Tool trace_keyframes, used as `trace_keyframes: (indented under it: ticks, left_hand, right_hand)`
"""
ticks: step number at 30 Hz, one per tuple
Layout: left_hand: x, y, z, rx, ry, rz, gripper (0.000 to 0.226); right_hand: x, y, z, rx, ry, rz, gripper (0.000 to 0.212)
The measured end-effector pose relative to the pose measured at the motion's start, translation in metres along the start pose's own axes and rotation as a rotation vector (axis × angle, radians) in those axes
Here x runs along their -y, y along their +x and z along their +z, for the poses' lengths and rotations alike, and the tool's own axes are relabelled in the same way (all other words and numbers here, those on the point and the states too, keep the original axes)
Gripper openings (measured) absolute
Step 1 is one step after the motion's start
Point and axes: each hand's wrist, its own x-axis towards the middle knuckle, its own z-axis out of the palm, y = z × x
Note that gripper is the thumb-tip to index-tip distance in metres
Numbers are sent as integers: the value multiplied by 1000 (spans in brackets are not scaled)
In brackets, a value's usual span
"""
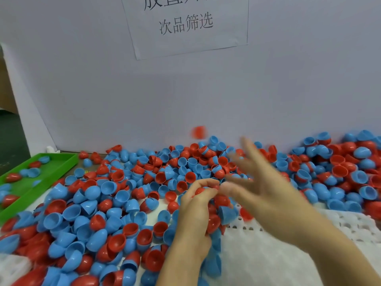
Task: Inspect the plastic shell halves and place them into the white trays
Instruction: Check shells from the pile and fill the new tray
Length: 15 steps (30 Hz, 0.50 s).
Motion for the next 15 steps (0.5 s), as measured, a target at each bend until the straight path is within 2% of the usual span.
trace_keyframes:
  ticks: [1, 2, 4, 5, 8, 12, 15]
  left_hand:
    - [-1, -1, 0, 14, -7, -2, 22]
    - [-2, -2, 0, 20, -11, -2, 22]
    - [-3, -2, 0, 13, -12, -4, 21]
    - [-3, -1, 0, 11, -13, -5, 20]
    - [-4, -2, 1, 31, -22, -29, 18]
    - [-2, -5, 2, 127, 8, -56, 19]
    - [0, -5, 1, 173, 71, -42, 20]
  right_hand:
    - [5, 1, 6, 147, -55, 50, 74]
    - [4, 4, 11, 222, -103, 47, 61]
    - [5, 9, 5, 190, -221, 12, 35]
    - [3, 10, 0, 157, -261, 25, 29]
    - [-4, 8, -14, 109, -326, 112, 23]
    - [-13, 6, -10, 201, -401, 198, 18]
    - [-15, 7, -3, 222, -430, 180, 12]
